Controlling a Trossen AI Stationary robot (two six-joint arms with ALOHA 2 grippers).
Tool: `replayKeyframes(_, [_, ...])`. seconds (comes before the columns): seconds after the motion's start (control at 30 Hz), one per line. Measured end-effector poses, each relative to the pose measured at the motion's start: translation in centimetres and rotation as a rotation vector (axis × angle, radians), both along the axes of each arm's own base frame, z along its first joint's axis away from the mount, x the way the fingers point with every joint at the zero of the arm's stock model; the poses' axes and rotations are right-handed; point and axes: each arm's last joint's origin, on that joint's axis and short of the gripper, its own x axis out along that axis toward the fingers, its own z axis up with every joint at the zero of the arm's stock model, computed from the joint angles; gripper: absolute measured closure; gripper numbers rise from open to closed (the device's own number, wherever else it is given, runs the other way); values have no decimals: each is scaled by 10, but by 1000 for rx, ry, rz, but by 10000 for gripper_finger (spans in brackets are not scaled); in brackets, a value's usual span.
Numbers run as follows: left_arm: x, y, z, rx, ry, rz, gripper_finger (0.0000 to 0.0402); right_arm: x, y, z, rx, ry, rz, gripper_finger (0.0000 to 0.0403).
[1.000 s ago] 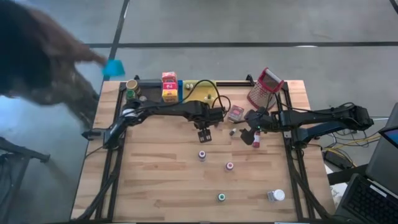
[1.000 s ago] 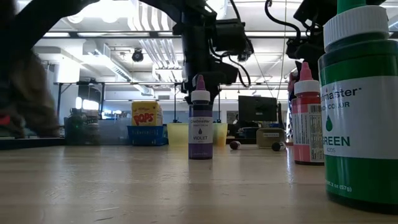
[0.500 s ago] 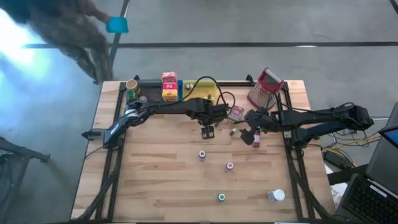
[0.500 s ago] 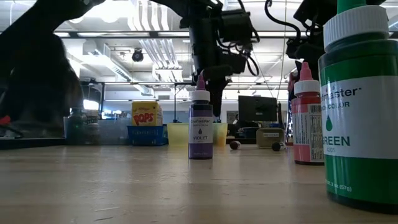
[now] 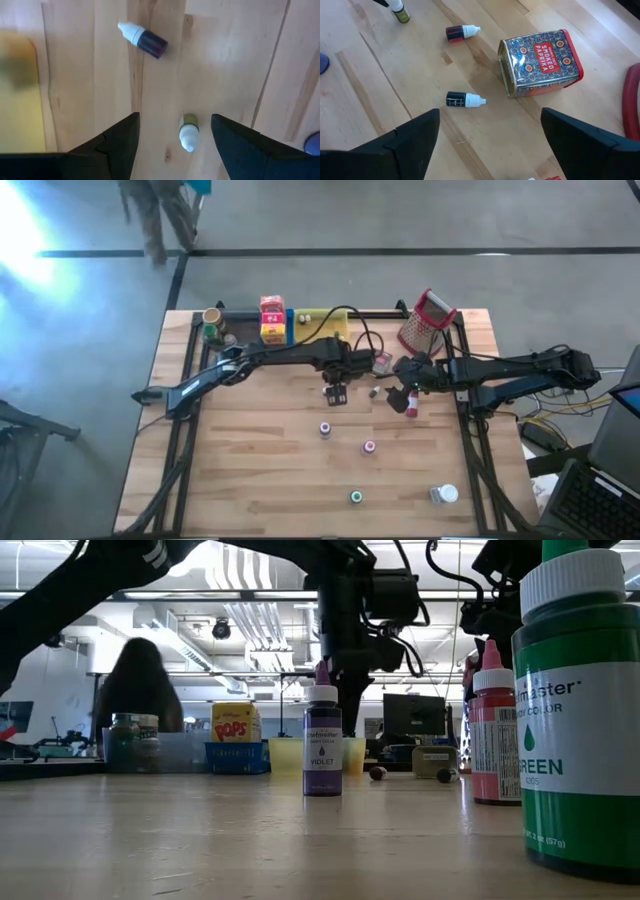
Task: Pick & Place Kitchen Items
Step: Put the small light green food coloring bottle into the yellow bin
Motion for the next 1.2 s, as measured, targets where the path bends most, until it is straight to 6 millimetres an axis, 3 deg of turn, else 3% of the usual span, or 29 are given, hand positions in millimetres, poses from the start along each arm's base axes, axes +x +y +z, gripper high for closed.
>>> replayKeyframes(0.37, [-7, -2, -5, -19, 68, 41, 151, 0, 0, 0, 0, 0, 0, 96])
replayKeyframes(0.7, [-11, -3, -29, -65, 125, 46, 151, 0, 0, 0, 0, 0, 0, 126])
replayKeyframes(1.2, [-8, -3, -30, -62, 98, 46, 151, 0, 0, 0, 0, 0, 0, 169])
